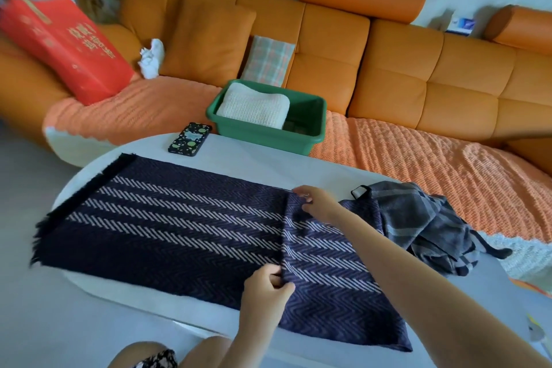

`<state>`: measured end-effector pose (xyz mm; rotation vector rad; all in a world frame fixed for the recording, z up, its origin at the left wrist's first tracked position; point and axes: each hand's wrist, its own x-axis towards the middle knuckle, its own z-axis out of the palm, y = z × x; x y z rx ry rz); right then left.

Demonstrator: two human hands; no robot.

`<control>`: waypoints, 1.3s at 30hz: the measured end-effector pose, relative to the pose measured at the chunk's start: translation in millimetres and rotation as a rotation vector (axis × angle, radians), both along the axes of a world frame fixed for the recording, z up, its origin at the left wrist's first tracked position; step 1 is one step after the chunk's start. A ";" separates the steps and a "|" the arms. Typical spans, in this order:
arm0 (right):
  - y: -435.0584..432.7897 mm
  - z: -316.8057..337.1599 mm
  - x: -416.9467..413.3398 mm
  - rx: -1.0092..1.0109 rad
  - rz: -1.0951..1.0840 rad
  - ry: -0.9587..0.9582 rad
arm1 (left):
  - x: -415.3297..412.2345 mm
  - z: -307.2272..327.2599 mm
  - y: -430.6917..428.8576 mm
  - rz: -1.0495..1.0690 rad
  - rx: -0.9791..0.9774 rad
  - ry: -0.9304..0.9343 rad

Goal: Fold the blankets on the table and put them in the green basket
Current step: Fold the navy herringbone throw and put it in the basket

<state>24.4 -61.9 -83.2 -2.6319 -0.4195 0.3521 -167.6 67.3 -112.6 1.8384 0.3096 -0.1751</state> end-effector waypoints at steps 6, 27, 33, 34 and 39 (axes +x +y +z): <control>9.2 -12.5 31.1 -0.240 0.251 -0.121 | -1.9 -7.1 9.4 0.034 0.029 0.009; 230.5 32.0 67.6 0.151 0.267 -0.044 | 13.1 22.6 209.7 0.553 -0.041 -0.269; 274.8 20.3 71.5 0.395 0.164 -0.122 | 7.7 11.5 244.1 0.552 -0.082 -0.260; 287.2 25.0 73.8 0.450 0.166 -0.164 | 9.8 18.1 253.0 0.593 -0.093 -0.293; 364.8 26.7 86.0 0.516 0.218 -0.247 | 19.3 35.8 315.2 0.772 -0.035 -0.409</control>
